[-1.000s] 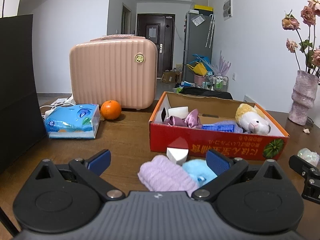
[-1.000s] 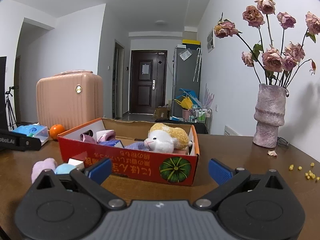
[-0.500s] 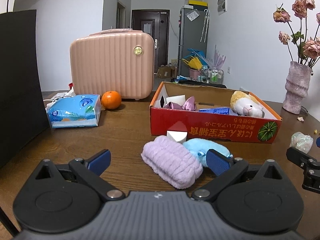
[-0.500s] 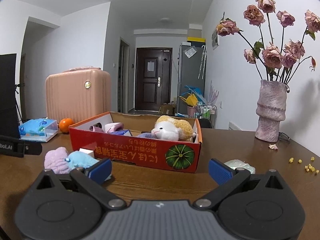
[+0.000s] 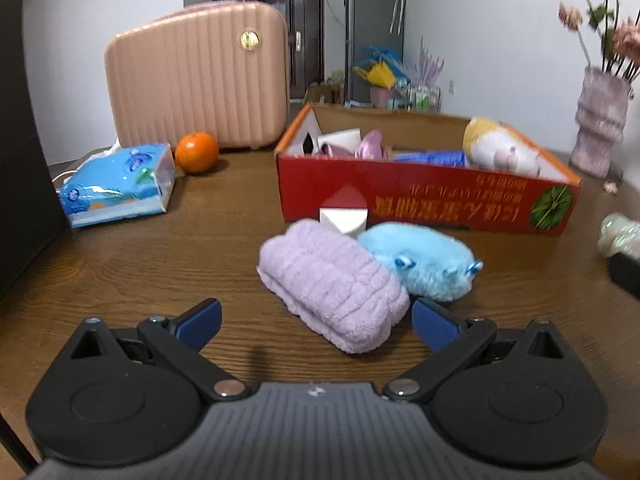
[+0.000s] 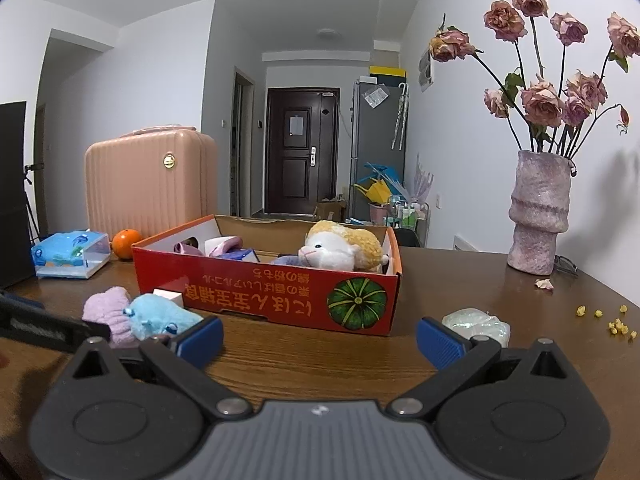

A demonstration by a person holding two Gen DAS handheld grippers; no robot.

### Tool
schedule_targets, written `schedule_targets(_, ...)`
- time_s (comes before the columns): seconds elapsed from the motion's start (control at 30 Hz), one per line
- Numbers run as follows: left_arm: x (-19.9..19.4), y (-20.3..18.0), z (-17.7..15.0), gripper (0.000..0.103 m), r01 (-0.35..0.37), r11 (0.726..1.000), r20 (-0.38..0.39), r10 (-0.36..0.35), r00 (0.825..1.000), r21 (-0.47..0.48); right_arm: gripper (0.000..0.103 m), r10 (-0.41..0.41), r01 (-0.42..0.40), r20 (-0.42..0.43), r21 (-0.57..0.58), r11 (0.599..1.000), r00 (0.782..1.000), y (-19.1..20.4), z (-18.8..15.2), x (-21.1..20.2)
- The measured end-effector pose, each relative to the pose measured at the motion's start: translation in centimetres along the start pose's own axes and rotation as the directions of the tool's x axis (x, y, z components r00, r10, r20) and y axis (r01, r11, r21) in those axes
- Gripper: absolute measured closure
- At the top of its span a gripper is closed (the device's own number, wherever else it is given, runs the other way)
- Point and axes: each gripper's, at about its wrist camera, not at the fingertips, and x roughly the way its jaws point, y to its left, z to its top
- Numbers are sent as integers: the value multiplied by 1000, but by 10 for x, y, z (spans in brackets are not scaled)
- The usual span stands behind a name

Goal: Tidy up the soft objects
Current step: 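Close the left tool on the lavender towel roll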

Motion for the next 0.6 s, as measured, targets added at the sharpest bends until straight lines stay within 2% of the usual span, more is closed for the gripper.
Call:
schedule_targets(0.2,22,-11,6,0,-36,999,-19,37,999,14,0,-10,10,-11,15,1000,1000,-3,1,3)
schedule_targets(0.6,42,-19,18,0,-76,997,-27,76,997,-7,0,-59,78,-111,169,983,992,-31,-2,30)
